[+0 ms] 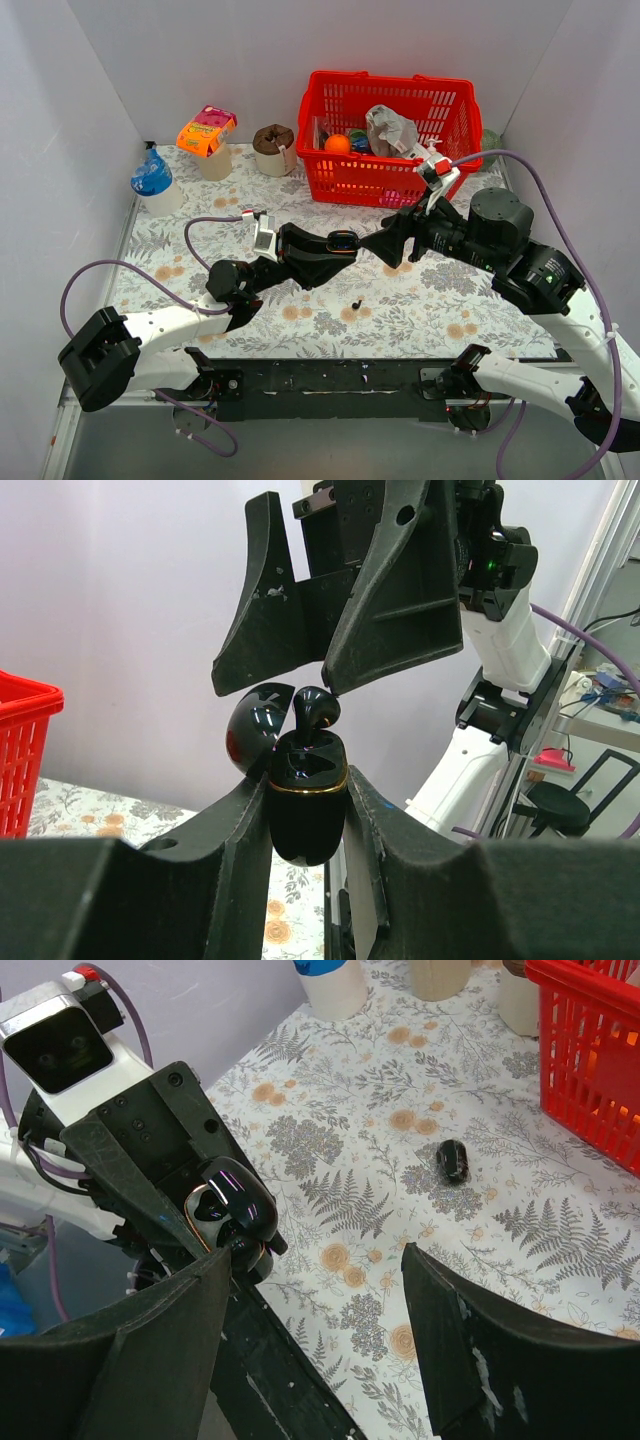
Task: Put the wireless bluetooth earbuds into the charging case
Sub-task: Adjust the earbud with the charging case.
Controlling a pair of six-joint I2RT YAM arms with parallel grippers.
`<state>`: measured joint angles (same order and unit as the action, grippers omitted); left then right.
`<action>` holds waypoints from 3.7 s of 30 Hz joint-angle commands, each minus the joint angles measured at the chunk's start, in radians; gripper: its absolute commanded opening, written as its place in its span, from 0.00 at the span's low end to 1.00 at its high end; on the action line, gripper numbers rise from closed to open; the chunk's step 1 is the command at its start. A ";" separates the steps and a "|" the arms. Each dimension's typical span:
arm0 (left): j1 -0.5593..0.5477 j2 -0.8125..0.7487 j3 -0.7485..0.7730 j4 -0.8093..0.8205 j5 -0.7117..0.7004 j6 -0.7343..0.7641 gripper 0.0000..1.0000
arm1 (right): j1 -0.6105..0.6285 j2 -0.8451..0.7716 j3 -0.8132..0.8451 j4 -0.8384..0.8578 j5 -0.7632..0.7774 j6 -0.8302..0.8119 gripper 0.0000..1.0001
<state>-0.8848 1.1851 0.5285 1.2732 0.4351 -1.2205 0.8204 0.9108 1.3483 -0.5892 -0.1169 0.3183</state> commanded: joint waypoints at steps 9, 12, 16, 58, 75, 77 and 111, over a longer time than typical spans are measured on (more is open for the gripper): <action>0.003 -0.007 0.028 0.046 0.030 -0.008 0.00 | 0.006 0.005 0.002 0.025 -0.023 -0.002 0.77; 0.003 -0.002 0.033 0.043 0.034 -0.008 0.00 | 0.006 0.013 -0.001 0.031 -0.035 0.004 0.77; 0.003 0.004 0.041 0.046 0.042 -0.011 0.00 | 0.006 0.020 -0.001 0.032 -0.043 0.007 0.77; 0.158 -0.281 0.002 -0.316 -0.036 0.131 0.00 | 0.326 0.672 0.973 -0.327 0.789 -0.231 0.98; 0.288 -0.306 -0.015 -0.335 0.151 -0.036 0.00 | 0.316 0.116 0.184 0.207 0.589 -0.090 0.96; 0.285 -0.288 -0.013 -0.310 0.177 -0.056 0.00 | 0.315 0.100 0.164 0.210 0.567 -0.064 0.97; 0.271 -0.134 -0.021 -0.038 0.197 -0.171 0.00 | 0.316 0.195 0.115 0.154 0.284 0.096 0.74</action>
<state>-0.6106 1.0546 0.4980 1.2182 0.6510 -1.4178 1.1343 1.0943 1.4498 -0.4335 0.2008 0.3923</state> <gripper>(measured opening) 0.285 0.745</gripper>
